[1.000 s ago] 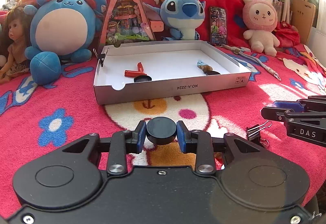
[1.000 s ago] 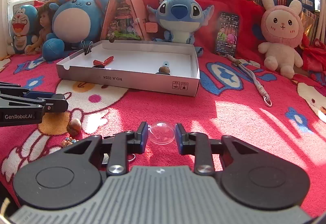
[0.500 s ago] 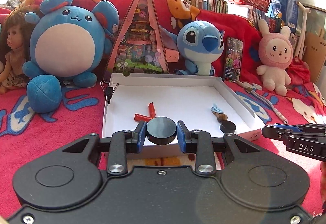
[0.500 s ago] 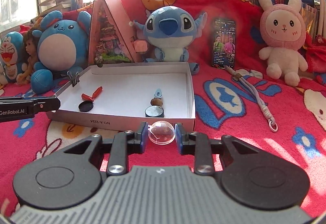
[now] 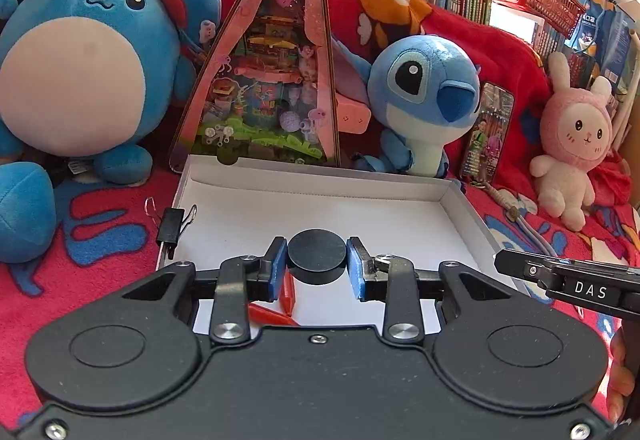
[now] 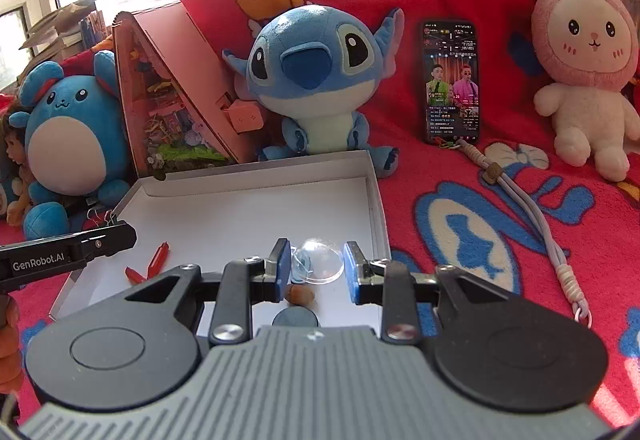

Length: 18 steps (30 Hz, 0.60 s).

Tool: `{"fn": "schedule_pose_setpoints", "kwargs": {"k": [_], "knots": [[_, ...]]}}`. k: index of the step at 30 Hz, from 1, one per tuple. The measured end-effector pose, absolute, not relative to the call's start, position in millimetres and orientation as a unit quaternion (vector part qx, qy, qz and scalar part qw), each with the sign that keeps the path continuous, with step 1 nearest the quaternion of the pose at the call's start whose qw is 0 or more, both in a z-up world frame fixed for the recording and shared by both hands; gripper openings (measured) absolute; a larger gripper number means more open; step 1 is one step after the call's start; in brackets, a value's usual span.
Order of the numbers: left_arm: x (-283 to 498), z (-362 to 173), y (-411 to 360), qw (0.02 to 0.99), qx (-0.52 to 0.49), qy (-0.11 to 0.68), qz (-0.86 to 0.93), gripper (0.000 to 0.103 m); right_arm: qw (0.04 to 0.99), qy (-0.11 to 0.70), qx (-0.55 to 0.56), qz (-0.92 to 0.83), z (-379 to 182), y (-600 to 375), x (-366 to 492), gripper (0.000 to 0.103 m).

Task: Organize rigid objects
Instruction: 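Carry the puck with the left tool while the right tool carries the dome into the box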

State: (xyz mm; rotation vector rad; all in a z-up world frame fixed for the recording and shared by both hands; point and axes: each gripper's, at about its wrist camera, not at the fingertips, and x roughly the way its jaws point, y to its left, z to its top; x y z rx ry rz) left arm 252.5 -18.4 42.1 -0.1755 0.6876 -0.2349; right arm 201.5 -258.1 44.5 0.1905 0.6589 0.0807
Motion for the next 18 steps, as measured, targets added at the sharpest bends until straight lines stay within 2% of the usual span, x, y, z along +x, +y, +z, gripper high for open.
{"fn": "schedule_pose_setpoints", "kwargs": {"k": [8,18], "knots": [[291,15,-20,0.921,-0.118,0.362,-0.079,0.031,0.934,0.344,0.083,0.04,24,-246,244,0.033],[300,10,-33,0.925,-0.093,0.361,-0.069,0.031,0.929,0.359,0.083,0.039,9,-233,271,0.033]]}}
